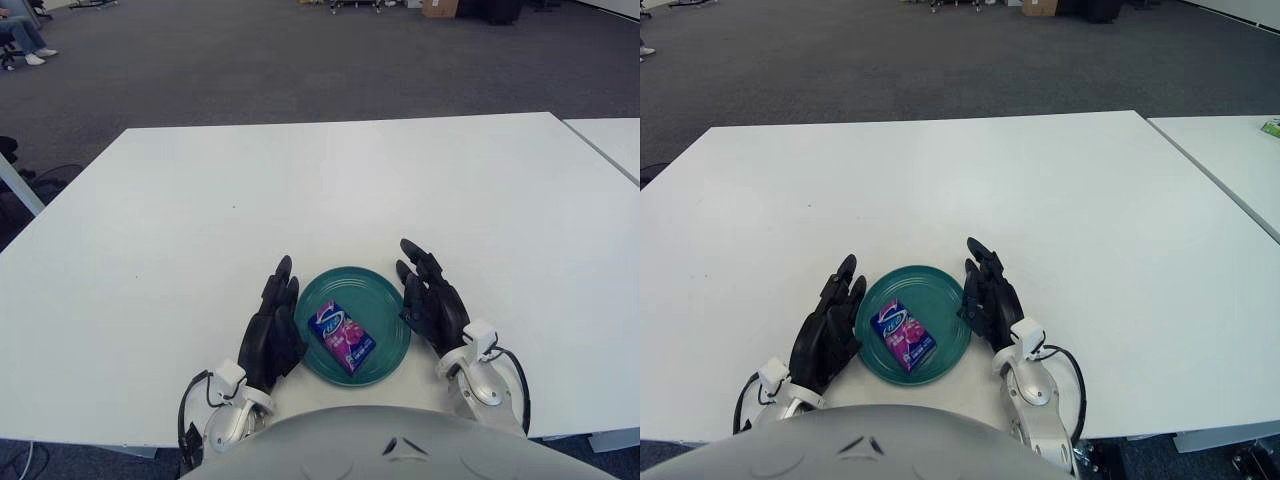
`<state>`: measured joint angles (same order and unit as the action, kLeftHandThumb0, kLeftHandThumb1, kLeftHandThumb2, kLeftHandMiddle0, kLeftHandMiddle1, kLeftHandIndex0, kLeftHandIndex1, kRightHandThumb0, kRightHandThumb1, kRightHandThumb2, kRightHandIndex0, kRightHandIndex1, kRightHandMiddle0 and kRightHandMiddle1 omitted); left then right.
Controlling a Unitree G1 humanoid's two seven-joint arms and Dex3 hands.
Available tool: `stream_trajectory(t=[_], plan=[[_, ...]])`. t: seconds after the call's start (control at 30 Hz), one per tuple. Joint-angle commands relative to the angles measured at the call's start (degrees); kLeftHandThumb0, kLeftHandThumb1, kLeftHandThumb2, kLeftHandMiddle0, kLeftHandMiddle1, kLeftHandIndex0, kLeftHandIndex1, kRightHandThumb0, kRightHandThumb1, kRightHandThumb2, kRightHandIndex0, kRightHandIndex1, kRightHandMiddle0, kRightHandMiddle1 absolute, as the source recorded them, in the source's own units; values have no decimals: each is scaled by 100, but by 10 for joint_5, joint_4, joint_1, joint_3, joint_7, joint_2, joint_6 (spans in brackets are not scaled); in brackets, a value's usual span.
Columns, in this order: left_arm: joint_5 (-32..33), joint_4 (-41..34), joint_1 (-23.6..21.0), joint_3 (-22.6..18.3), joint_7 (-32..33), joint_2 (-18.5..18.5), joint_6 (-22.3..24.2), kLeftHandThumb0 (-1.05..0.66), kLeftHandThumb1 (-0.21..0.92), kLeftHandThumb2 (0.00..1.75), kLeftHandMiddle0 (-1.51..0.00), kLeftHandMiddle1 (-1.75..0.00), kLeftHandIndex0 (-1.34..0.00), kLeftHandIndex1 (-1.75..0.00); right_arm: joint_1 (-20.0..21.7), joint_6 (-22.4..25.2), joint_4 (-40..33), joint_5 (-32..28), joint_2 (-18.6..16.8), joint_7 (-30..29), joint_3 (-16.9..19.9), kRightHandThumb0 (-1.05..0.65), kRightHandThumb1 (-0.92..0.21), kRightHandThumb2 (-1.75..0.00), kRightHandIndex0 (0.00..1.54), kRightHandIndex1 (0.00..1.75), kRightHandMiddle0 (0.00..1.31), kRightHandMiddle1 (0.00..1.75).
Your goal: Put the gum into the plate.
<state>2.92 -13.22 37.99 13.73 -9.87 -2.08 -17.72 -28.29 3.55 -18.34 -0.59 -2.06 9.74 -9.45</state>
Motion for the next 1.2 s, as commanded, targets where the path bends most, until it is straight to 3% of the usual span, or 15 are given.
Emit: stream_trajectory(t=[0.0, 0.27, 0.57, 0.8, 0.97, 1.17], plan=[[-37, 9, -4, 3, 17, 10, -28, -105, 92, 109, 0, 0, 0, 0, -8, 10, 20, 2, 37, 14, 4, -86, -92, -105, 2, 0, 0, 16], [-52, 74, -27, 1, 35, 0, -48, -105, 92, 105, 0, 0, 0, 0, 0, -25, 40, 18, 41, 19, 10, -86, -92, -96, 0, 0, 0, 7], [-85, 101, -26, -6, 82, -9, -80, -105, 92, 79, 0, 0, 0, 0, 7, -58, 58, 61, 43, -1, 14, -88, -92, -77, 0, 0, 0, 0], [-47, 101, -24, -5, 71, -9, -73, -105, 92, 68, 0, 0, 0, 0, 10, -64, 63, 72, 42, -5, 17, -90, -92, -66, 0, 0, 0, 0], [41, 76, -22, -4, 40, -14, -29, -105, 92, 67, 0, 0, 0, 0, 10, -65, 62, 69, 42, -2, 18, -91, -92, -64, 0, 0, 0, 0], [66, 53, -16, -6, 40, -14, -5, -105, 92, 69, 0, 0, 0, 0, 11, -66, 65, 64, 41, 0, 20, -92, -92, -62, 0, 0, 0, 0]])
